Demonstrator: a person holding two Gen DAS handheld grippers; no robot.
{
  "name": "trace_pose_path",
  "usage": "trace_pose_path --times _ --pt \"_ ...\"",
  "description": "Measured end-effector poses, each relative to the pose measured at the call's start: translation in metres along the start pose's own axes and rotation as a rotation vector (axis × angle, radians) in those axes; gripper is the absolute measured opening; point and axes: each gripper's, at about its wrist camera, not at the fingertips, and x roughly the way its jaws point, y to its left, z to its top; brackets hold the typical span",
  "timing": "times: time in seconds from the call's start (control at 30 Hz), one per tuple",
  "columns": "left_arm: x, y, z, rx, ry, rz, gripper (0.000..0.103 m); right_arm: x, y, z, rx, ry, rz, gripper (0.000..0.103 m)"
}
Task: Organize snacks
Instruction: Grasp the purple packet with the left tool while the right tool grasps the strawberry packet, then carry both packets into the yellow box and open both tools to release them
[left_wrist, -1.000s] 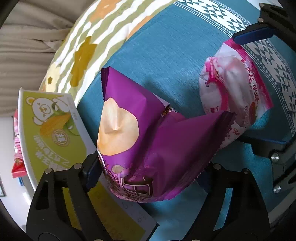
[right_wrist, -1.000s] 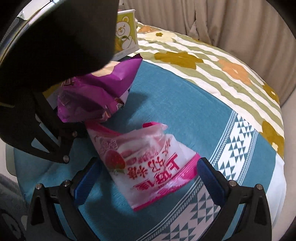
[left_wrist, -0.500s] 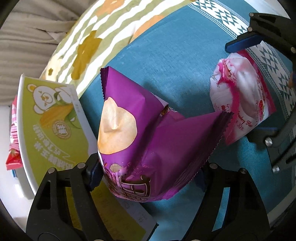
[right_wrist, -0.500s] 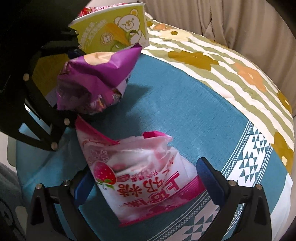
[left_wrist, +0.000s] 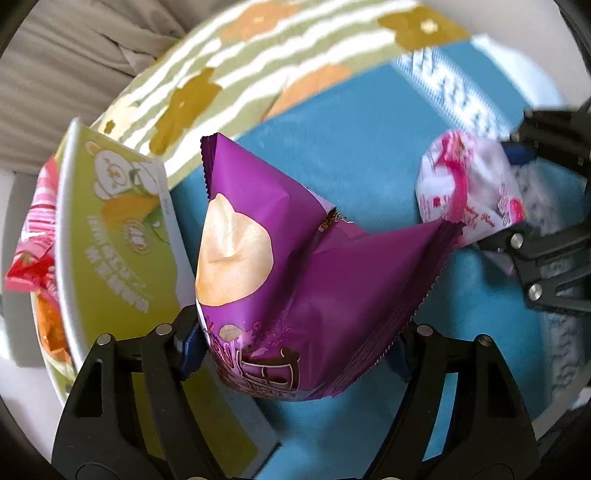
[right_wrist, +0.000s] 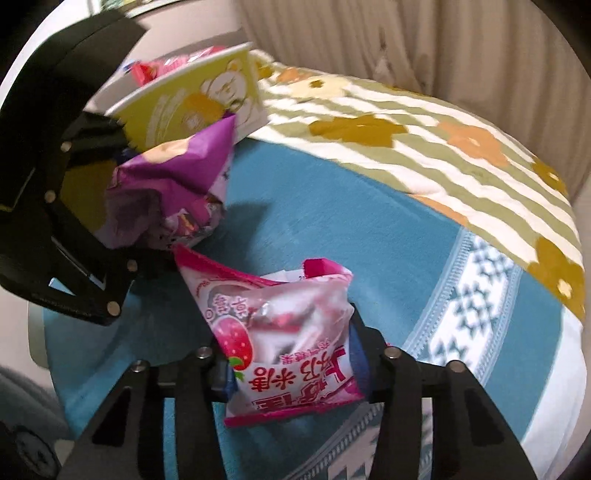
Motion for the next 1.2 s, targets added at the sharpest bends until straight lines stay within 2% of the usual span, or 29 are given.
trace_pose_path --times 0.1,0.2,0.33,0.5,0.63,0.9,1.07,1.2 --pt "-0.025 -0.002 -0.002 -0.038 -0.065 -0.026 0.074 -0.02 0.001 -0.001 0.053 -0.028 -0.029 0.043" --pt "-0.051 -0.003 -0.008 -0.073 -0.127 -0.048 0.074 -0.055 0.005 -0.002 0.123 -0.069 -0.056 0.043" --pt "-0.101 0.003 -0.025 -0.144 -0.216 -0.078 0.074 -0.102 0.019 0.004 0.153 -0.109 -0.086 0.043" --pt "-0.155 0.024 -0.049 -0.198 -0.298 -0.045 0.074 -0.159 0.05 0.021 0.149 -0.148 -0.115 0.043" --pt "-0.183 0.054 -0.064 -0.232 -0.329 0.002 0.074 -0.181 0.077 0.044 0.13 -0.18 -0.112 0.043" --pt "-0.19 0.143 -0.097 -0.303 -0.322 0.043 0.074 -0.175 0.139 0.094 0.077 -0.246 -0.081 0.043" --pt "-0.168 0.195 -0.112 -0.316 -0.264 0.039 0.074 -0.147 0.171 0.135 0.083 -0.26 -0.056 0.044" --pt "-0.142 0.219 -0.117 -0.289 -0.205 -0.01 0.076 -0.118 0.194 0.164 0.112 -0.248 -0.036 0.043"
